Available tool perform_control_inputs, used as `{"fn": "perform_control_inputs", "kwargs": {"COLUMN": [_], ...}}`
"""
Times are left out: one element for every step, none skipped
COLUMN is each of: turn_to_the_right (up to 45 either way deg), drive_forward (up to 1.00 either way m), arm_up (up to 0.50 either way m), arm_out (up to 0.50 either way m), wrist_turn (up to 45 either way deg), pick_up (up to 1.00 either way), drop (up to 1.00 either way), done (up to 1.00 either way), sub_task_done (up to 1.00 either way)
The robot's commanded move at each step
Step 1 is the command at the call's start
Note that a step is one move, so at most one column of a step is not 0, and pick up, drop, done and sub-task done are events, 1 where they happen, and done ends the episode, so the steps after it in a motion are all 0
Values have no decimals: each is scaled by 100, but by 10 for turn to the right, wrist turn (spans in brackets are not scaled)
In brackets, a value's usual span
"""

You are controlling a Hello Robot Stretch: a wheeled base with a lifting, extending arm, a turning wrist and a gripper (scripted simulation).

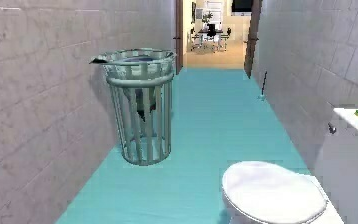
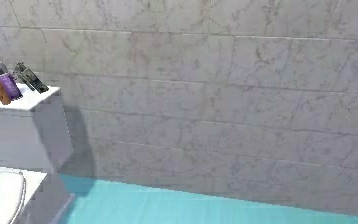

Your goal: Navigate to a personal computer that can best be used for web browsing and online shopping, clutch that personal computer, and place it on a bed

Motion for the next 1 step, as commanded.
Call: {"fn": "perform_control_inputs", "kwargs": {"turn_to_the_right": [0], "drive_forward": [75], "arm_up": [0], "arm_out": [0], "wrist_turn": [0], "pick_up": [0], "drop": [0], "done": [0], "sub_task_done": [0]}}
